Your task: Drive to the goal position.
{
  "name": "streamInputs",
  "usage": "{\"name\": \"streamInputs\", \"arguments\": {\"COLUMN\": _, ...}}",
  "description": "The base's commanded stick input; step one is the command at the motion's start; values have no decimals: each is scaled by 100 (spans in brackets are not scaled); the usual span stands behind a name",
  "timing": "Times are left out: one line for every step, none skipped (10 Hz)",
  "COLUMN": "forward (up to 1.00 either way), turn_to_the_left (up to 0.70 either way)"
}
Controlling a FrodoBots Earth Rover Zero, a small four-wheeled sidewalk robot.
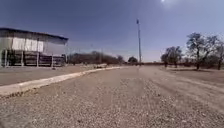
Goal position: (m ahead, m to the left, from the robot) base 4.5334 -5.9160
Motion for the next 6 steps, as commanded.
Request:
{"name": "streamInputs", "arguments": {"forward": 70, "turn_to_the_left": 0}}
{"name": "streamInputs", "arguments": {"forward": 70, "turn_to_the_left": 0}}
{"name": "streamInputs", "arguments": {"forward": 70, "turn_to_the_left": 0}}
{"name": "streamInputs", "arguments": {"forward": 70, "turn_to_the_left": 0}}
{"name": "streamInputs", "arguments": {"forward": 70, "turn_to_the_left": -3}}
{"name": "streamInputs", "arguments": {"forward": 70, "turn_to_the_left": -8}}
